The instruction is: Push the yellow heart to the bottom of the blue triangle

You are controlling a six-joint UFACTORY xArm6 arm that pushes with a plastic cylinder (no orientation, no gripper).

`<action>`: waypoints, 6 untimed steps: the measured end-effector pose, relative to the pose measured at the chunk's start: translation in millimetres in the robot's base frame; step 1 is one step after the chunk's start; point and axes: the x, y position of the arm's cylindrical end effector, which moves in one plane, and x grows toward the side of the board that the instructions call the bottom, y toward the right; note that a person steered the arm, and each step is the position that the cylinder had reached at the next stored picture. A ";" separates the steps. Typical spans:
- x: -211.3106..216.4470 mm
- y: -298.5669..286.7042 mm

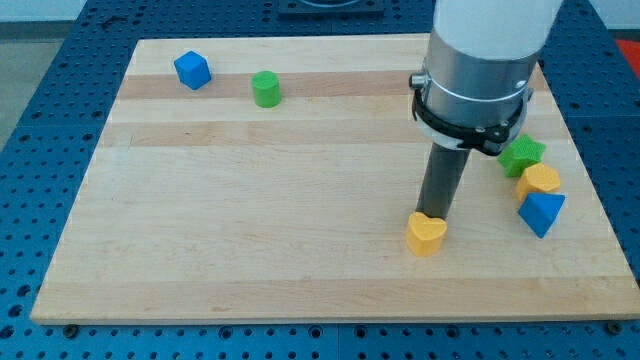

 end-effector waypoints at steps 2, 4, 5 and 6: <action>-17.2 -42.0; 3.7 -53.4; 13.2 -46.2; 23.2 -20.8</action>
